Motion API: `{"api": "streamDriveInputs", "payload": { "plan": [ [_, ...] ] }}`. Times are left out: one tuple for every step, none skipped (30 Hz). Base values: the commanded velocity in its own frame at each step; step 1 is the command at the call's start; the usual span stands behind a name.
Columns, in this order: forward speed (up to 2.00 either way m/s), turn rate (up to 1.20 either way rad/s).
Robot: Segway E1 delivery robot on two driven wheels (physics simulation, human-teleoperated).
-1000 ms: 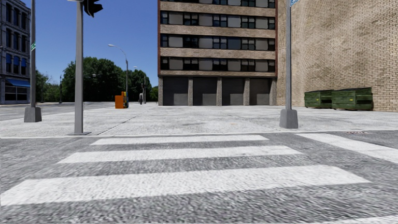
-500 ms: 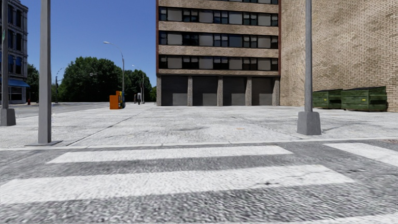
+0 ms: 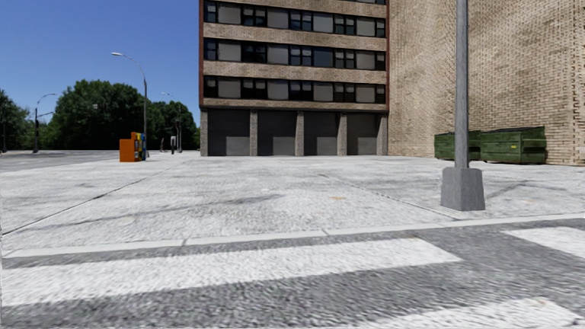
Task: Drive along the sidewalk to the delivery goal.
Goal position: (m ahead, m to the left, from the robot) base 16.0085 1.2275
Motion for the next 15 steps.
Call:
{"api": "streamDriveInputs", "payload": {
  "plan": [
    [2.00,-0.07],
    [2.00,0.00],
    [2.00,0.00],
    [2.00,0.00],
    [2.00,0.00],
    [2.00,0.00],
    [2.00,0.00],
    [2.00,0.00],
    [2.00,0.00],
    [2.00,0.00],
    [2.00,0.00],
    [2.00,0.00],
    [2.00,0.00],
    [2.00,0.00],
    [2.00,0.00]
  ]
}}
